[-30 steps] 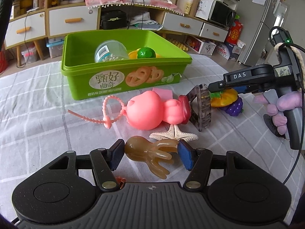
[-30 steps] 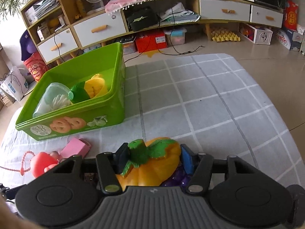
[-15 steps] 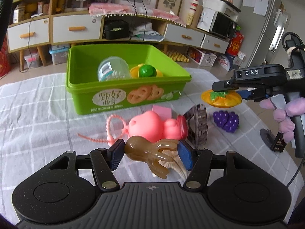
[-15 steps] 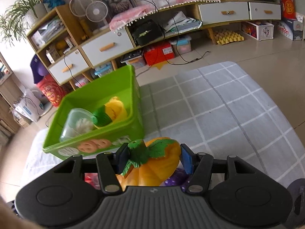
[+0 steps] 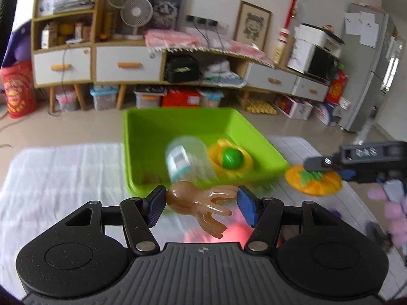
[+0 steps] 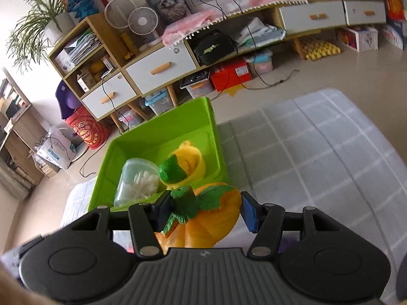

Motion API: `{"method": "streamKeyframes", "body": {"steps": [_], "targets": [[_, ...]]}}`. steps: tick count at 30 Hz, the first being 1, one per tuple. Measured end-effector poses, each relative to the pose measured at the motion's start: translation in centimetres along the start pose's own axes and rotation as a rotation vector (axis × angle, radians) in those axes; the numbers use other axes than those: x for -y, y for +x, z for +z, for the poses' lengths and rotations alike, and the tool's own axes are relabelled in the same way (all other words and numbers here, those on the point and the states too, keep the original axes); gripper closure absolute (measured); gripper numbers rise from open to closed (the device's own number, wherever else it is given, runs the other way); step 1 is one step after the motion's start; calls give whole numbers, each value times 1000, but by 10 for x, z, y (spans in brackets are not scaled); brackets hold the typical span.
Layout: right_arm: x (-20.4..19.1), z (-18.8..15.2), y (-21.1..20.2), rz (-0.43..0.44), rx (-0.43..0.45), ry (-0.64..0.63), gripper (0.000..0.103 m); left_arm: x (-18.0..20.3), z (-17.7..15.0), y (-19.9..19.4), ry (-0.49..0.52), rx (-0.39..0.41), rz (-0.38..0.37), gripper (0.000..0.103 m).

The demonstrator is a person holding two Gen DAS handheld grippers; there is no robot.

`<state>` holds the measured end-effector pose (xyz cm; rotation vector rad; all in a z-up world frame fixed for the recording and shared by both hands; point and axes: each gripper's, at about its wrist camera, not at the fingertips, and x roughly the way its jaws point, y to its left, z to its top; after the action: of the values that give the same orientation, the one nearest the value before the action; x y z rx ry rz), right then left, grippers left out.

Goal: Organize rigid objects
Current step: 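Lift the pumpkin and octopus and carry both over the green bin, then open the right gripper to drop the pumpkin while the left releases the octopus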

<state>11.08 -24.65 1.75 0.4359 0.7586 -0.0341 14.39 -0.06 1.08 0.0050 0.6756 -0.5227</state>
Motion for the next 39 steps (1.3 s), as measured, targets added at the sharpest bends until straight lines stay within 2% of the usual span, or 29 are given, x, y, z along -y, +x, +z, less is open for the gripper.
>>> {"method": "streamKeyframes", "body": {"steps": [6, 11, 17, 21, 29, 31, 32, 34, 39], "targets": [[-25, 28, 24, 41, 50, -51, 69, -15, 32, 41, -28, 8, 80, 38], [-38, 45, 59, 60, 46, -75, 69, -27, 47, 73, -68, 10, 104, 38], [-40, 59, 100, 18, 50, -107, 69, -36, 58, 104, -65, 16, 130, 38], [-45, 65, 123, -11, 60, -137, 69, -38, 63, 121, -28, 16, 159, 38], [-66, 63, 145, -38, 74, -237, 69, -46, 61, 136, -10, 1, 179, 37], [-69, 60, 145, -29, 79, -249, 67, -47, 60, 131, -19, 27, 148, 20], [-70, 59, 144, -22, 79, -252, 59, -47, 59, 129, -19, 37, 133, 18], [-72, 58, 143, -27, 79, -251, 52, -45, 59, 127, -12, 40, 151, 16], [-69, 58, 131, -24, 79, -227, 47, -45, 58, 116, -17, 39, 158, 12]]}}
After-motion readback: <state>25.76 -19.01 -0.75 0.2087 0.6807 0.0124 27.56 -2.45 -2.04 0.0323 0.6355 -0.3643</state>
